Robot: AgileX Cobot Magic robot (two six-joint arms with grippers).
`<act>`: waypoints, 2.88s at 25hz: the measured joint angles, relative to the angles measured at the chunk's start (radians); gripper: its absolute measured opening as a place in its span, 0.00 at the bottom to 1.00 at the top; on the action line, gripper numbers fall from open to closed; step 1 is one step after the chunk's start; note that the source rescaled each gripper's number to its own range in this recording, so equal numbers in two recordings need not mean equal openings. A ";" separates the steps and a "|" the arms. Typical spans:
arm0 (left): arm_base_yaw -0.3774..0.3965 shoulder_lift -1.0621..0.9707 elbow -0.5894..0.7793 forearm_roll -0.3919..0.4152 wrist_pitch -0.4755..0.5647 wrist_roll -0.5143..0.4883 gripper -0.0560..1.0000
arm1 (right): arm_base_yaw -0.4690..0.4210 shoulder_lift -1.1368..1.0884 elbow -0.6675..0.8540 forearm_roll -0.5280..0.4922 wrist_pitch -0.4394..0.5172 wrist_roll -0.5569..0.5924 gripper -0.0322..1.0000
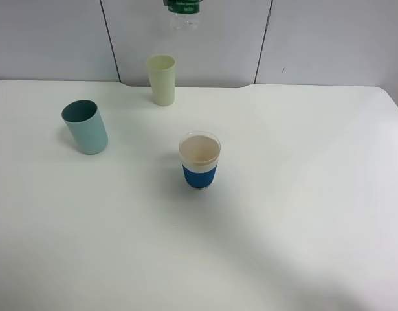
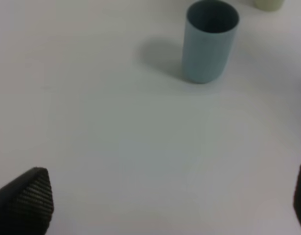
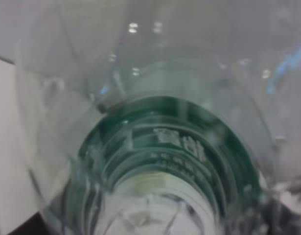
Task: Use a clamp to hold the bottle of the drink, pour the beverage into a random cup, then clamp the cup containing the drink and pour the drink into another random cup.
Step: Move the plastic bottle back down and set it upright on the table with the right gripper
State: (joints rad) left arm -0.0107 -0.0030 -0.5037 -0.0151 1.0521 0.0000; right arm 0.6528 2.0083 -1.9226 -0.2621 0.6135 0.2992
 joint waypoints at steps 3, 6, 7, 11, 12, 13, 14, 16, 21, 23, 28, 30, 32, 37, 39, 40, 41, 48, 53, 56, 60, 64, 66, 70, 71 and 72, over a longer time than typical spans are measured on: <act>0.000 0.000 0.000 0.000 0.000 -0.006 1.00 | -0.023 -0.045 0.117 0.055 -0.092 -0.080 0.03; 0.000 0.000 0.000 0.000 0.000 -0.006 1.00 | -0.051 -0.099 0.266 0.077 -0.196 -0.077 0.03; 0.000 0.000 0.000 0.000 0.000 -0.006 1.00 | -0.061 -0.119 0.323 0.078 -0.229 -0.071 0.03; 0.000 0.000 0.000 0.000 0.000 -0.006 1.00 | -0.119 -0.188 0.542 0.058 -0.398 -0.063 0.03; 0.000 0.000 0.000 0.000 0.000 -0.006 1.00 | -0.135 -0.199 0.588 0.046 -0.442 -0.063 0.03; 0.000 0.000 0.000 0.000 0.000 -0.006 1.00 | -0.150 -0.210 0.638 0.039 -0.485 -0.062 0.03; 0.000 0.000 0.000 0.000 0.000 -0.006 1.00 | -0.162 -0.218 0.684 0.032 -0.518 -0.062 0.03; 0.000 0.000 0.000 0.000 0.000 -0.006 1.00 | -0.188 -0.225 0.755 0.025 -0.589 -0.062 0.03; 0.000 0.000 0.000 0.000 0.000 -0.006 1.00 | -0.239 -0.226 0.878 0.025 -0.688 -0.062 0.03; 0.000 0.000 0.000 0.000 0.000 -0.006 1.00 | -0.254 -0.226 0.905 0.024 -0.717 -0.062 0.03; 0.000 0.000 0.000 0.000 0.000 -0.007 1.00 | -0.273 -0.224 0.940 0.024 -0.818 -0.106 0.03; 0.000 0.000 0.000 0.000 0.000 -0.007 1.00 | -0.275 -0.213 0.940 0.024 -0.852 -0.148 0.03; 0.000 0.000 0.000 0.000 0.000 -0.007 1.00 | -0.275 -0.190 0.940 0.024 -0.871 -0.208 0.03; 0.000 0.000 0.000 0.000 0.000 -0.007 1.00 | -0.276 -0.129 0.941 0.028 -0.897 -0.344 0.03; 0.000 0.000 0.000 0.000 0.000 -0.007 1.00 | -0.276 -0.111 0.942 0.052 -0.921 -0.370 0.03; 0.000 0.000 0.000 0.000 0.000 -0.007 1.00 | -0.276 -0.101 0.942 0.064 -0.939 -0.374 0.03; 0.000 0.000 0.000 0.000 0.000 -0.007 1.00 | -0.276 -0.092 0.942 0.074 -0.957 -0.377 0.03; 0.000 0.000 0.000 0.000 0.000 -0.007 1.00 | -0.276 -0.034 0.942 0.081 -1.072 -0.385 0.03; 0.000 0.000 0.000 0.000 0.000 -0.007 1.00 | -0.276 -0.009 0.943 0.078 -1.082 -0.385 0.03; 0.000 0.000 0.000 0.000 0.000 -0.007 1.00 | -0.278 -0.008 0.944 0.078 -1.082 -0.385 0.03; 0.000 0.000 0.000 0.000 0.000 -0.007 1.00 | -0.282 -0.007 0.944 0.078 -1.078 -0.385 0.03; 0.000 0.000 0.000 0.000 0.000 -0.007 1.00 | -0.294 -0.007 0.944 0.063 -1.075 -0.385 0.03; 0.000 0.000 0.000 0.000 0.000 -0.007 1.00 | -0.301 -0.007 0.944 0.049 -1.075 -0.385 0.03; 0.000 0.000 0.000 0.000 0.000 -0.007 1.00 | -0.319 -0.007 0.944 0.041 -1.075 -0.385 0.03; 0.000 0.000 0.000 0.000 0.000 -0.007 1.00 | -0.319 -0.007 0.944 0.041 -1.075 -0.385 0.03; 0.000 0.000 0.000 0.000 0.000 -0.007 1.00 | -0.319 -0.005 0.944 0.039 -1.075 -0.385 0.03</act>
State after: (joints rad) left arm -0.0107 -0.0030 -0.5037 -0.0151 1.0521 -0.0073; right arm 0.3333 2.0038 -0.9782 -0.2227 -0.4618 -0.0854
